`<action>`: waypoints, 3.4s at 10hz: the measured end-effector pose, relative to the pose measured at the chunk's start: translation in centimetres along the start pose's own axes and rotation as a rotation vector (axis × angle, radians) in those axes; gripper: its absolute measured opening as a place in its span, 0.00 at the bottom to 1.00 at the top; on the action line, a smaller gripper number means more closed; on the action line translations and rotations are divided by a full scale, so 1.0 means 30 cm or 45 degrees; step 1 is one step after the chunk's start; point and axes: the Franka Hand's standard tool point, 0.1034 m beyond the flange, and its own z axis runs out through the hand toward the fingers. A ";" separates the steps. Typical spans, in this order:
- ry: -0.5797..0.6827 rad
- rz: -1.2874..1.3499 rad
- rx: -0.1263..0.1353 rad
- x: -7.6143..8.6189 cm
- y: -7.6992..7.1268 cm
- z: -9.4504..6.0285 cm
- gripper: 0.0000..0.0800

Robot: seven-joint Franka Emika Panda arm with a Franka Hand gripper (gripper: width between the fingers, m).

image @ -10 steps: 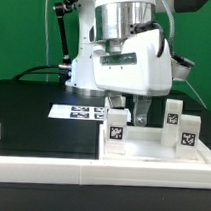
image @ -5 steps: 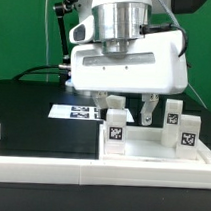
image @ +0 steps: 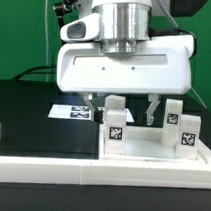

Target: Assemble square table

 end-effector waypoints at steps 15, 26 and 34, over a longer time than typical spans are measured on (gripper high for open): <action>0.001 0.191 -0.023 0.002 0.018 0.001 0.36; 0.000 1.430 -0.029 -0.004 0.019 -0.002 0.36; -0.025 2.033 0.006 -0.008 0.013 0.003 0.36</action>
Offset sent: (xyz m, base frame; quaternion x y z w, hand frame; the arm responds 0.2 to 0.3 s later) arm 0.0009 -0.0019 0.0009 -0.0085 -0.0011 -0.2023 0.9793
